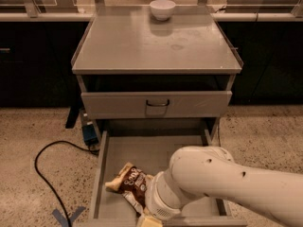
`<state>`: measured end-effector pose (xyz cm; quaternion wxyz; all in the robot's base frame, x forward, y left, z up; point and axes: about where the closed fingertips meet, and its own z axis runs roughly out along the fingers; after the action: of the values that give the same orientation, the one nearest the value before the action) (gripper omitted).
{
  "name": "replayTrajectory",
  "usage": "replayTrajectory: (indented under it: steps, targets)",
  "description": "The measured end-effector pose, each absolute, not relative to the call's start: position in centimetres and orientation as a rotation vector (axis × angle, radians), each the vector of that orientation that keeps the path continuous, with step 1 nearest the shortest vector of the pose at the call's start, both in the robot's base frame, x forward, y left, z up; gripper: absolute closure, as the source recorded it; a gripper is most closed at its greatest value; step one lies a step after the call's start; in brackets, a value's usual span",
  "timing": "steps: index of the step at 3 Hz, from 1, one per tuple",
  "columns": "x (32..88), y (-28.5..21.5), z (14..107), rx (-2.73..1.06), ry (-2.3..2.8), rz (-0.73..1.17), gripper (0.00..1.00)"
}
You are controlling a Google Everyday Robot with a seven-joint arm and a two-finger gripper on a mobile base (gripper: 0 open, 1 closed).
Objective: Pick brown chip bag from middle drawer and place on counter
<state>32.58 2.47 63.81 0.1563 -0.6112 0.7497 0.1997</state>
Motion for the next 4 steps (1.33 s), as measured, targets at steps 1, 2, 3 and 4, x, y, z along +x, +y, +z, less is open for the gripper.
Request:
replayTrajectory:
  steps: [1,2,3,4]
  targets:
    - [33.4,2.6,63.1,-1.737,2.147,0.572,0.00]
    - [36.1,3.1,61.0,-1.680,2.164,0.535,0.00]
    - [39.7,4.0,58.6,-1.589,2.183,0.457,0.00]
    - [42.6,4.0,56.9,-1.485,2.205,0.402,0.00]
